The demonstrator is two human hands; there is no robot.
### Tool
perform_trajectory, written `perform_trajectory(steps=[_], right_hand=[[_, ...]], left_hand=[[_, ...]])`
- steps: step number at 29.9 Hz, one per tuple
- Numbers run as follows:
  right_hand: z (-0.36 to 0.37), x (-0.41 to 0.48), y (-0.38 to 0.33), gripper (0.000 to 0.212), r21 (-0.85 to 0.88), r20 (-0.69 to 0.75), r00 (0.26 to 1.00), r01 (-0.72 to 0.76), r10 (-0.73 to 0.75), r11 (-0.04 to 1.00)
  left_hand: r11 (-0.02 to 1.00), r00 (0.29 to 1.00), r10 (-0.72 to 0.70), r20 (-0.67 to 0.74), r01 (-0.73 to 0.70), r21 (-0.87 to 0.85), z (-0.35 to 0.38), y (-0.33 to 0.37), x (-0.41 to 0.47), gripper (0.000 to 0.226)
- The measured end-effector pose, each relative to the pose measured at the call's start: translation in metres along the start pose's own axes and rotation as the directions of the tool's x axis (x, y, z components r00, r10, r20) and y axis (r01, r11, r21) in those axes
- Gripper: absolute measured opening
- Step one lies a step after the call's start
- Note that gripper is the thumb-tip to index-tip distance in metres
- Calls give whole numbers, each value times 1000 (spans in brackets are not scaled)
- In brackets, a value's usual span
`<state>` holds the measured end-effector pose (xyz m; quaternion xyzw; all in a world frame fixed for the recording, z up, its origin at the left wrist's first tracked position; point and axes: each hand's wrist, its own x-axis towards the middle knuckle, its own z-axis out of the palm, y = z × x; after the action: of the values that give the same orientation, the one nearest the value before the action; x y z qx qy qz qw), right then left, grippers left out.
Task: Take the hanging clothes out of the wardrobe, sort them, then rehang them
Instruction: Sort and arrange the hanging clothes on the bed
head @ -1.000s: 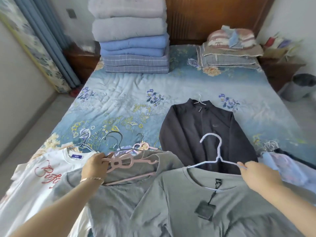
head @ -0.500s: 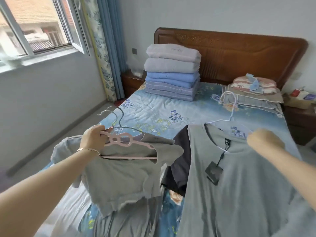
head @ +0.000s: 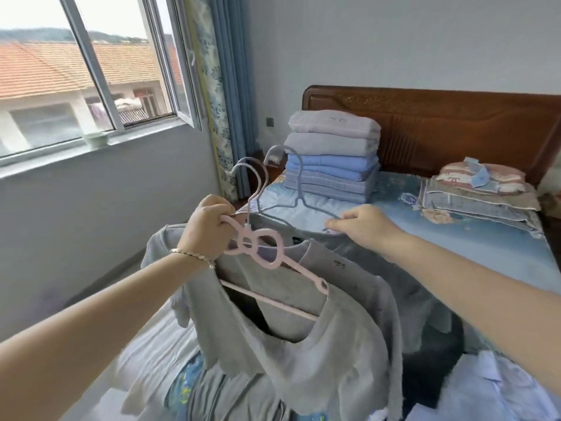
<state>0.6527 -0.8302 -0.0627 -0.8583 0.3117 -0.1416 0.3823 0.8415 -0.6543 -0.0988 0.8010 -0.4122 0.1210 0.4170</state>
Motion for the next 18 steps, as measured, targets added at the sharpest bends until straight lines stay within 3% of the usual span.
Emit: perform_trajectory(steps=[2, 6, 10, 14, 18], right_hand=[[14, -6, -10, 50, 118, 65, 998, 15, -23, 993], [32, -19, -15, 56, 118, 106, 987, 112, -124, 987], [47, -27, -13, 39, -8, 117, 980, 163, -161, 987], [60, -29, -23, 32, -261, 92, 963, 269, -253, 927], [71, -28, -28, 20, -301, 95, 929, 369, -357, 879]], left_hand=[[1000, 1000, -5, -19, 5, 17, 3, 10, 2, 14], [990, 990, -143, -17, 143, -6, 7, 11, 4, 26], [970, 972, -235, 3, 234, 63, 4, 4, -1, 38], [955, 959, -281, 21, 278, 100, -8, 2, -2, 31], [967, 930, -242, 278, 256, -11, -29, -18, -2, 16]])
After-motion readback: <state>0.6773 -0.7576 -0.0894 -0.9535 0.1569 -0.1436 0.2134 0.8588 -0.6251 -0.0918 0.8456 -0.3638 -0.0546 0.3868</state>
